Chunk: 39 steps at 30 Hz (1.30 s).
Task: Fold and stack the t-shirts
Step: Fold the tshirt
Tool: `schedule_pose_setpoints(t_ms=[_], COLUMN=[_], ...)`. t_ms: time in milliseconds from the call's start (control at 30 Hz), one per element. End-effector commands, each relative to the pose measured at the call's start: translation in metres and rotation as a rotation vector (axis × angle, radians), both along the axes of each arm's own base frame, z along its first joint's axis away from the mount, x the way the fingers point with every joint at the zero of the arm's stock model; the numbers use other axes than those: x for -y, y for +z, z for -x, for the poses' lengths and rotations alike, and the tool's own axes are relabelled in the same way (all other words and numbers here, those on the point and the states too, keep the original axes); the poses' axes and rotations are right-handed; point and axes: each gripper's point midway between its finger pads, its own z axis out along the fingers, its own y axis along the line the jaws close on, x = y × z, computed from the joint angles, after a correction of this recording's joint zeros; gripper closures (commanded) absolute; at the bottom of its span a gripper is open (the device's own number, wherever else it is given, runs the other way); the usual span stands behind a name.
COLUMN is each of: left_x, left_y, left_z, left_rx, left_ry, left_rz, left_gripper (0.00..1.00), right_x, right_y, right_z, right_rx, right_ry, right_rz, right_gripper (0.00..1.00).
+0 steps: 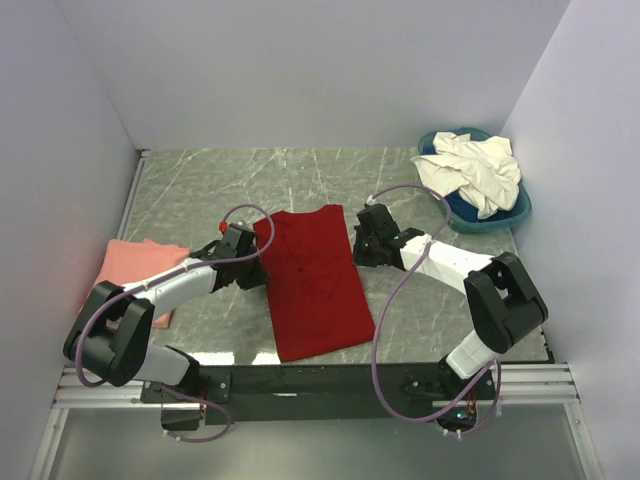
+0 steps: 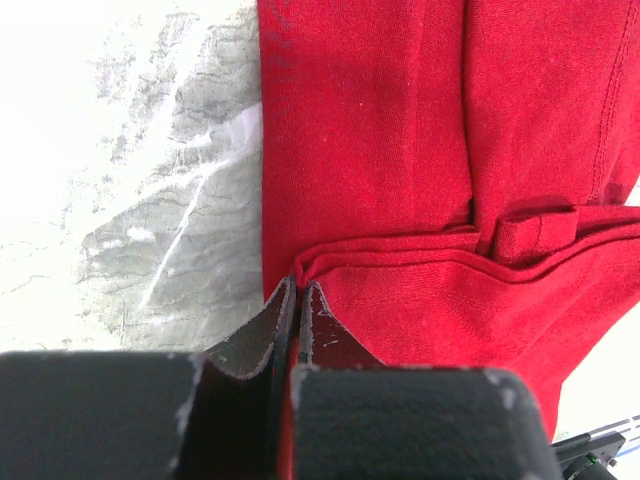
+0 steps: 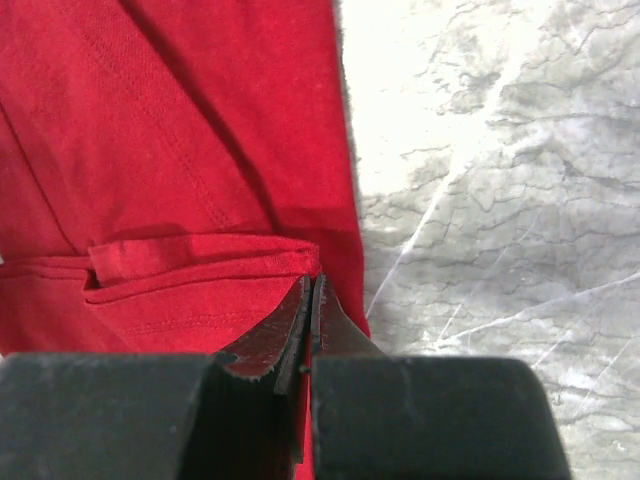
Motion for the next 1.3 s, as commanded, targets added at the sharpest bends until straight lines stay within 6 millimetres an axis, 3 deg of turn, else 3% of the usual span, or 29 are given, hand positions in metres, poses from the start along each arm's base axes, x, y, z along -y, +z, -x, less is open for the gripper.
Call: schedule_pose_setpoints(t_ms=[0, 167, 300, 333, 400, 467, 533, 667, 700, 733, 800, 867, 1067, 1100, 1200, 1267], left_x=[0.0, -0.002, -0.006, -0.006, -0.007, -0.007, -0.008, -0.012, -0.015, -0.012, -0.013, -0.005, 0.025, 0.028, 0.035, 0.041], left_y=[0.0, -0.009, -0.015, -0.015, -0.014, -0.005, 0.002, 0.025, 0.024, 0.033, 0.028, 0.037, 0.046, 0.048, 0.047, 0.047], left_z=[-0.006, -0.003, -0.001, 0.0, 0.0, 0.0, 0.002, 0.011, 0.017, 0.02, 0.033, 0.041, 0.053, 0.051, 0.047, 0.051], left_rx=[0.019, -0.001, -0.017, -0.019, -0.012, 0.008, 0.016, 0.051, 0.048, 0.071, 0.056, 0.074, 0.093, 0.101, 0.081, 0.075], left_ry=[-0.003, 0.002, 0.006, 0.006, 0.008, 0.009, 0.009, 0.02, 0.027, 0.027, 0.031, 0.019, -0.039, -0.042, -0.053, -0.076], left_rz=[-0.005, -0.019, -0.035, -0.035, -0.031, -0.02, -0.016, 0.009, 0.014, 0.054, 0.083, 0.149, 0.209, 0.212, 0.22, 0.226], left_gripper=[0.99, 0.99, 0.9, 0.87, 0.72, 0.54, 0.47, 0.39, 0.4, 0.42, 0.44, 0.48, 0.59, 0.61, 0.78, 0.84], right_x=[0.009, 0.007, 0.007, 0.008, 0.009, 0.013, 0.016, 0.027, 0.028, 0.032, 0.027, 0.025, -0.011, -0.015, -0.029, -0.027], right_y=[-0.008, -0.021, -0.022, -0.021, -0.02, -0.017, -0.007, 0.004, 0.014, 0.009, 0.021, 0.023, 0.055, 0.051, 0.051, 0.045], right_z=[-0.005, -0.007, -0.008, -0.009, -0.007, -0.005, -0.003, 0.016, 0.019, 0.03, 0.042, 0.052, 0.062, 0.06, 0.059, 0.065], right_rx=[-0.004, -0.036, -0.042, -0.042, -0.046, -0.044, -0.021, -0.016, 0.008, -0.009, 0.005, 0.002, 0.04, 0.035, 0.0, -0.019], right_ry=[-0.037, -0.023, -0.024, -0.025, -0.025, -0.033, -0.044, -0.05, -0.049, -0.048, -0.022, -0.015, 0.093, 0.095, 0.127, 0.125], right_rz=[0.018, 0.015, 0.024, 0.024, 0.026, 0.03, 0.027, 0.006, -0.015, -0.019, -0.086, -0.13, -0.242, -0.227, -0.244, -0.243], right_gripper=[1.0, 1.0, 0.99, 0.95, 0.89, 0.73, 0.61, 0.57, 0.57, 0.57, 0.57, 0.58, 0.6, 0.6, 0.65, 0.66])
